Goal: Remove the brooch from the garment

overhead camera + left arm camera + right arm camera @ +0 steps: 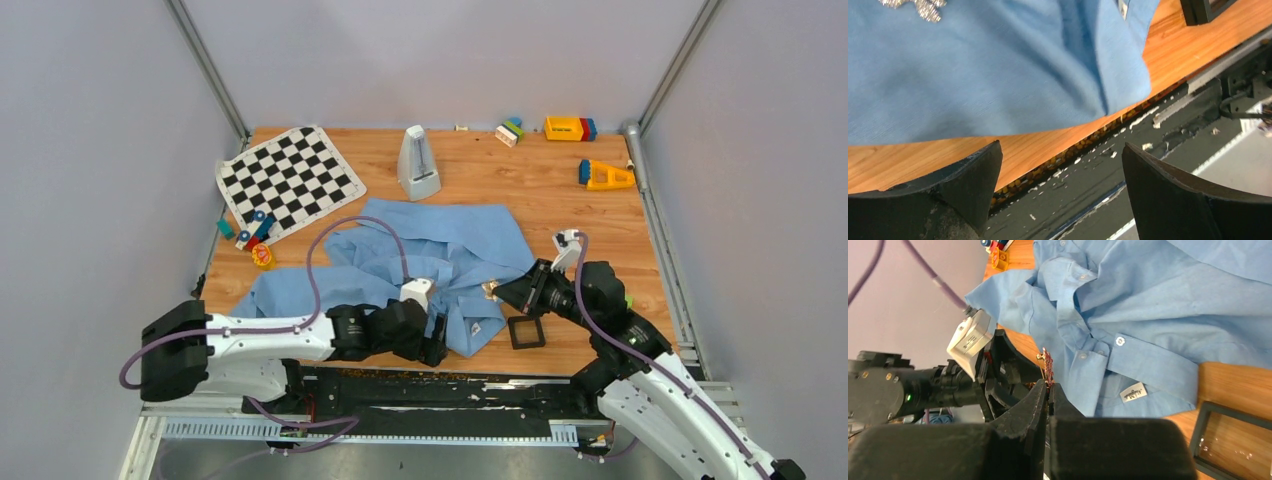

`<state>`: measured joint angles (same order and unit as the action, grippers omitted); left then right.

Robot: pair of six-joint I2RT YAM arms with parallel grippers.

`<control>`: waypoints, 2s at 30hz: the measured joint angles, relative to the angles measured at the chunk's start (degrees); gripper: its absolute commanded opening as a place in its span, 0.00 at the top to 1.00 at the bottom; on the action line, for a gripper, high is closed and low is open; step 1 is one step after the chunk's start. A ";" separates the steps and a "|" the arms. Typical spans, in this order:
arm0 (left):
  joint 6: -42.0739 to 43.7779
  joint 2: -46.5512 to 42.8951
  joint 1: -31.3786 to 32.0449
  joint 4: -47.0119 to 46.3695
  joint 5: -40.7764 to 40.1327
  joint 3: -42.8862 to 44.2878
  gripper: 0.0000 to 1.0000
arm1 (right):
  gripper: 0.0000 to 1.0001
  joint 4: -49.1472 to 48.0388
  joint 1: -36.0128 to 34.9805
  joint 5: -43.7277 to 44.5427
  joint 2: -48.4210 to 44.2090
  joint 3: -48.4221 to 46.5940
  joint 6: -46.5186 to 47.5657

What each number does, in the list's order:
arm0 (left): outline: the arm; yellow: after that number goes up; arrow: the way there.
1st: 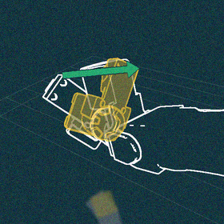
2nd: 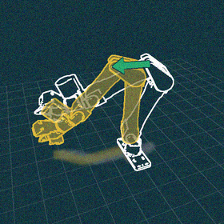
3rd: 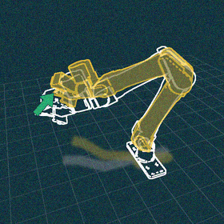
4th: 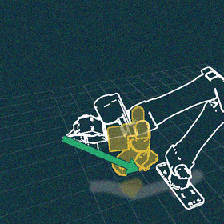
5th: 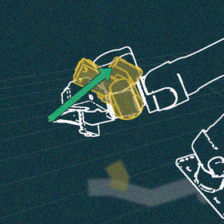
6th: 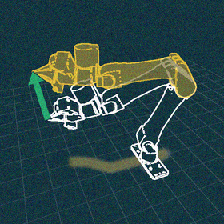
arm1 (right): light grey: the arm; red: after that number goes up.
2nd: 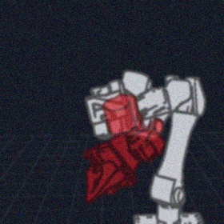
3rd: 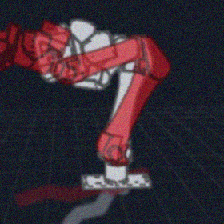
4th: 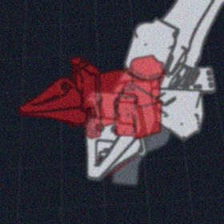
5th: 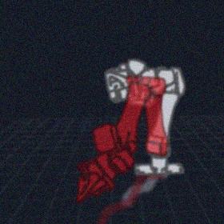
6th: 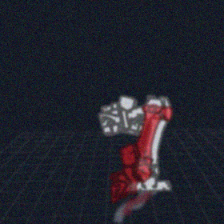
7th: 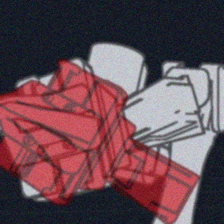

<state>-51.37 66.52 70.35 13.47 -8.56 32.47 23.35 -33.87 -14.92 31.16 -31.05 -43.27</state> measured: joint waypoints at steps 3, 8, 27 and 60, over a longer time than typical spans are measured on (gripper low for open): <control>-1.33 5.70 3.06 3.54 -5.40 6.27 0.05 | 1.00 2.54 0.00 1.57 -2.25 0.28 0.33; -1.36 13.53 3.32 6.08 -12.20 14.97 0.13 | 1.00 5.57 0.00 2.82 -3.02 0.26 0.92; 2.99 19.30 -9.27 2.38 -11.34 16.68 1.00 | 1.00 10.32 0.00 2.89 -4.52 0.24 1.03; 33.55 -6.75 -20.22 14.49 6.56 18.23 0.12 | 1.00 9.51 0.00 -0.87 -2.45 4.02 0.07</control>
<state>-17.82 59.77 50.13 27.97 -2.00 50.70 32.86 -33.87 -15.79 28.71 -27.03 -43.20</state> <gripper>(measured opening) 0.878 0.026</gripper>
